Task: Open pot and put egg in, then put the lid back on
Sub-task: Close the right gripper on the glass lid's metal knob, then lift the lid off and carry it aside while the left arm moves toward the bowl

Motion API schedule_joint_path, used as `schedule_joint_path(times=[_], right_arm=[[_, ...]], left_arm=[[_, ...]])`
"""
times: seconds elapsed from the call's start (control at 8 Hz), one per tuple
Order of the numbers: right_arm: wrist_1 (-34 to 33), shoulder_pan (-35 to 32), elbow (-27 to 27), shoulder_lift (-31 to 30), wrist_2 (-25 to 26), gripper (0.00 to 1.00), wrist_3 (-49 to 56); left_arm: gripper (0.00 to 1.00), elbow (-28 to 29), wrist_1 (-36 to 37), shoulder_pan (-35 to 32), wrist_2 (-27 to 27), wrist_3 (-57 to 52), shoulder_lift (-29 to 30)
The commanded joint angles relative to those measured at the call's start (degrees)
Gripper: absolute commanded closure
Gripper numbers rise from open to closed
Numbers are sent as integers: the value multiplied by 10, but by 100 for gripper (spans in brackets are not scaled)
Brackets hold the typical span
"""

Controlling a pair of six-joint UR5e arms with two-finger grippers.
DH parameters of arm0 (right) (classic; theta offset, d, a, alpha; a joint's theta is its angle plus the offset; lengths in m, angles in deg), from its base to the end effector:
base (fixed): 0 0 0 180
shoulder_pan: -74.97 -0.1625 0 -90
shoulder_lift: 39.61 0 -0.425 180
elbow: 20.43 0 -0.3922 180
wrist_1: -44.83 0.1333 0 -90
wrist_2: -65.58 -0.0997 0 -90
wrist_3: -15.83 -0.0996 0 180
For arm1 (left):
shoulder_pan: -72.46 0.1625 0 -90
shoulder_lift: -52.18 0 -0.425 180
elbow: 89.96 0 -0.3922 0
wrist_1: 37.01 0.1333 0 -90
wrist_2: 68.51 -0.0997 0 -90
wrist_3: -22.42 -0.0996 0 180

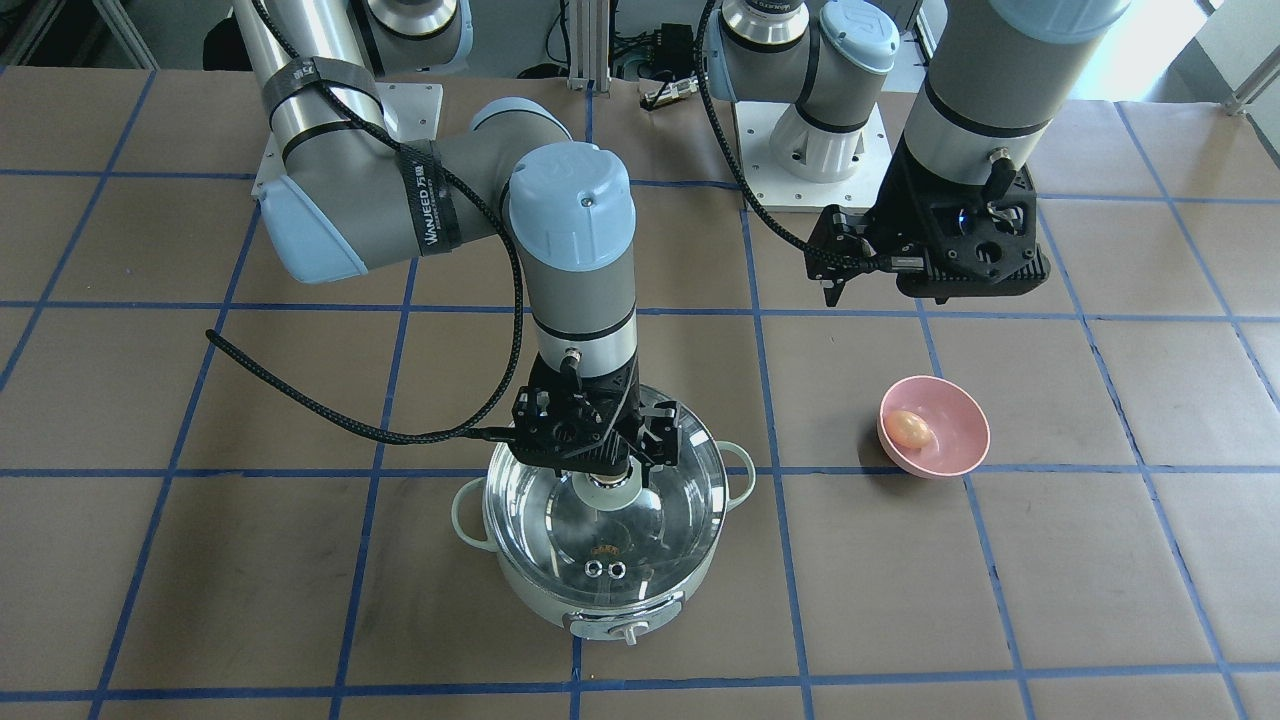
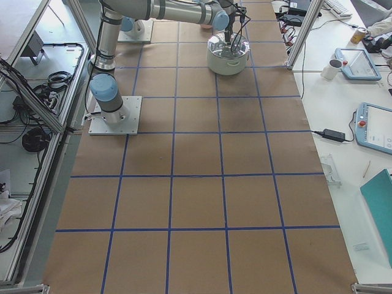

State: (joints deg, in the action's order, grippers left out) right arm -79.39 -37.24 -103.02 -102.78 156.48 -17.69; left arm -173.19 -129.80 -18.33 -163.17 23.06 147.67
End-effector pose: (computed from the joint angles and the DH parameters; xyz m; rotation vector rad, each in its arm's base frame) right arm 0.3803 -0.5830 0.3405 0.3000 2.9989 -0.3571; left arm -0.1325 -0.5280 0.4924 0.0056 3.0597 0.0388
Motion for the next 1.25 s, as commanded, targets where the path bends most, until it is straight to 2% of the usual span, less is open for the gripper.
schedule_joint_path(times=[0.0, 0.12, 0.25, 0.38, 0.62, 0.88, 1.12], right_arm=[[-1, -1, 2, 1, 0, 37, 7], [-1, -1, 3, 0, -1, 50, 7], [-1, -1, 8, 0, -22, 69, 7], [0, -1, 10, 0, -35, 78, 8], [19, -1, 12, -9, -35, 88, 9], [45, 6, 18, -19, -26, 89, 49], [91, 47, 21, -48, -25, 89, 106]], left_arm=[[0, 0, 1, 0, 0, 0, 0], [0, 0, 0, 0, 0, 0, 0], [0, 0, 0, -1, 0, 0, 0], [0, 0, 0, 0, 0, -1, 0], [0, 0, 0, -1, 0, -5, 1], [0, 0, 1, -1, 0, -5, 0], [0, 1, 21, -5, 7, -5, 1]])
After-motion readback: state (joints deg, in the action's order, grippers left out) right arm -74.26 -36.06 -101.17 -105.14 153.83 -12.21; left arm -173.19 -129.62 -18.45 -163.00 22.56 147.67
